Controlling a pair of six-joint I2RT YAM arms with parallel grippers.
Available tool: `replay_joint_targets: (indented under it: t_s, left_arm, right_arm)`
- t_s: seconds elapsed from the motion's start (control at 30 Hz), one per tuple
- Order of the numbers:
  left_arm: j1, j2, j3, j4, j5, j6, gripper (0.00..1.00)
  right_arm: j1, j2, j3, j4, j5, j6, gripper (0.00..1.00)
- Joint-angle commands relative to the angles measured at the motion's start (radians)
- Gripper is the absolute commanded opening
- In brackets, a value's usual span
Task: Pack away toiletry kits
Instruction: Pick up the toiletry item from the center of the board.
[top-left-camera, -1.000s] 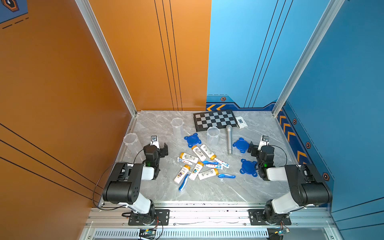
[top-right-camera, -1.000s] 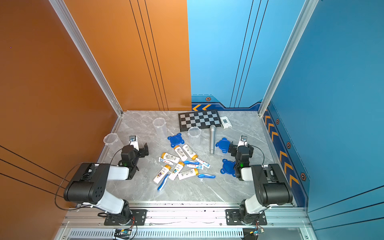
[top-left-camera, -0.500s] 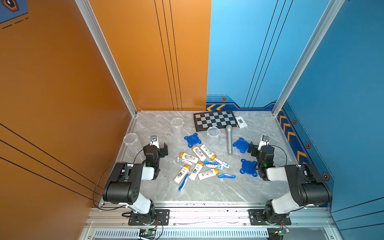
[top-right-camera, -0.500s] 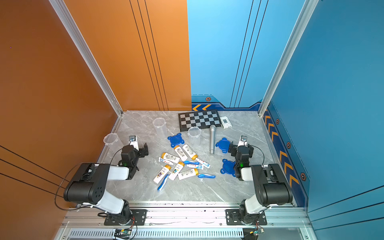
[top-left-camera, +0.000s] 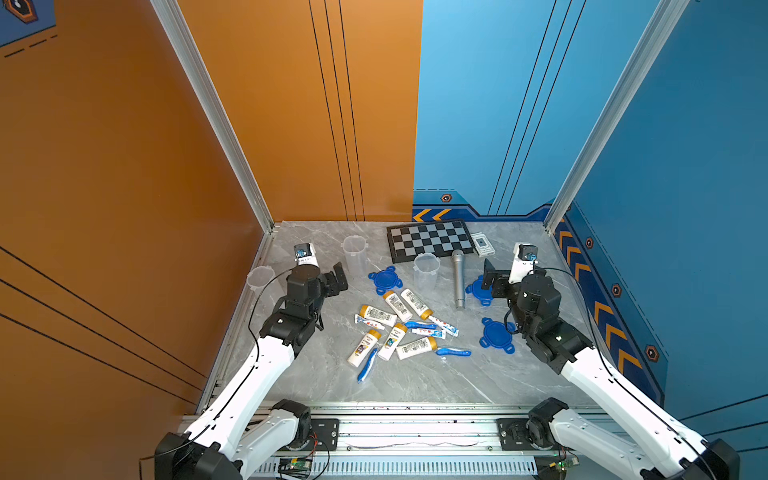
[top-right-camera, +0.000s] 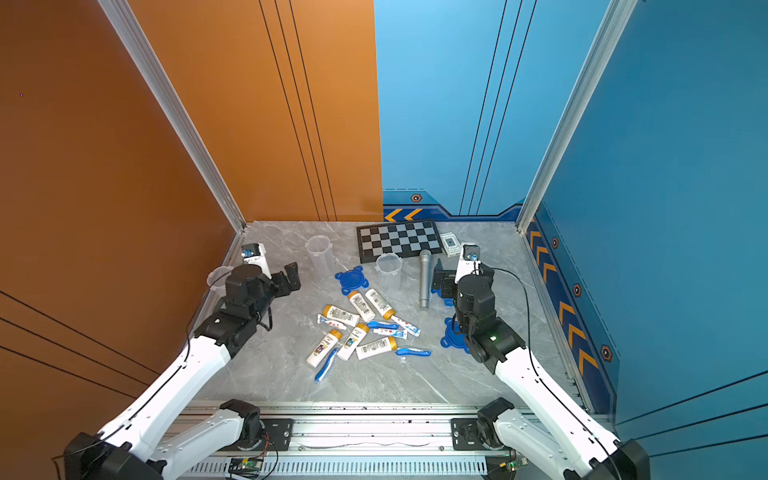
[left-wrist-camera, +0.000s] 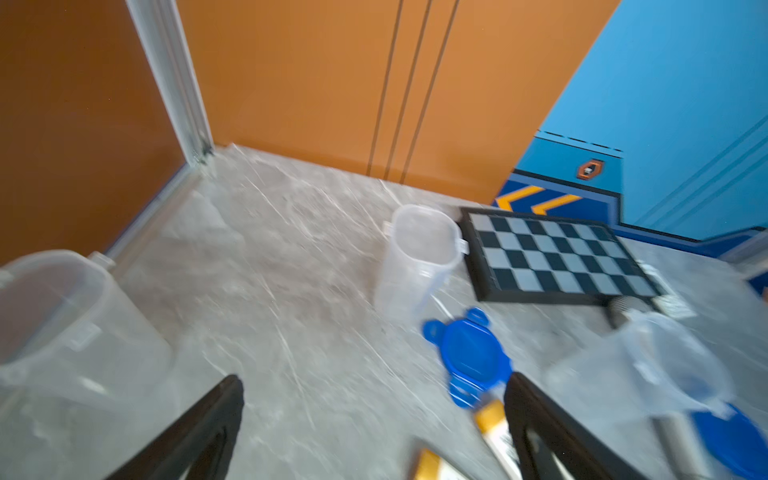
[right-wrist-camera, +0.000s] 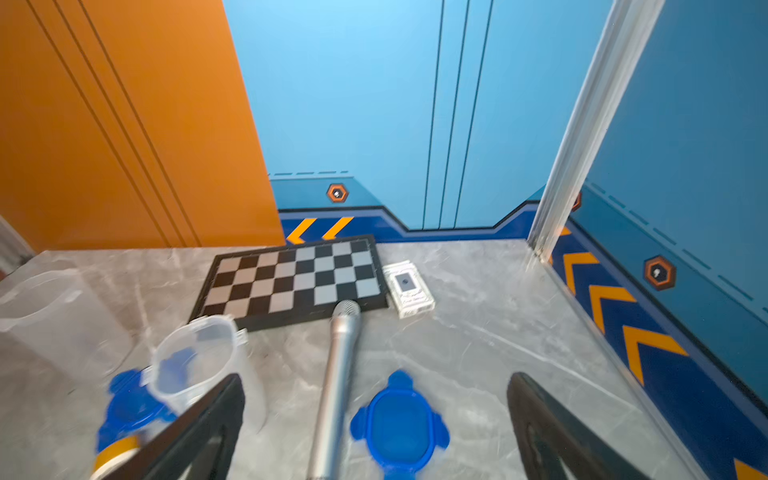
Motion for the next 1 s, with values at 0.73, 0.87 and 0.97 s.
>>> replay_joint_targets:
  t_s: [0.73,0.87,0.97]
  left_arm:
    - [-0.507,0.592,0.439,-0.703,0.397,0.129,0.96]
    - [-0.547,0.733,0.482,-0.703,0.349,0.235,0.93]
    - [-0.56,0.801,0.518,-0.703,0.332,0.302,0.9]
  right_arm:
    - [0.023,0.105,-0.003,-0.718,-0.52,0.784,1.0]
    - [-0.002,0.056,-0.049,-0.716,-0.531,0.819,1.0]
    - [0.0,0.016,-0.089,-0.702,-0.526,0.852,1.0]
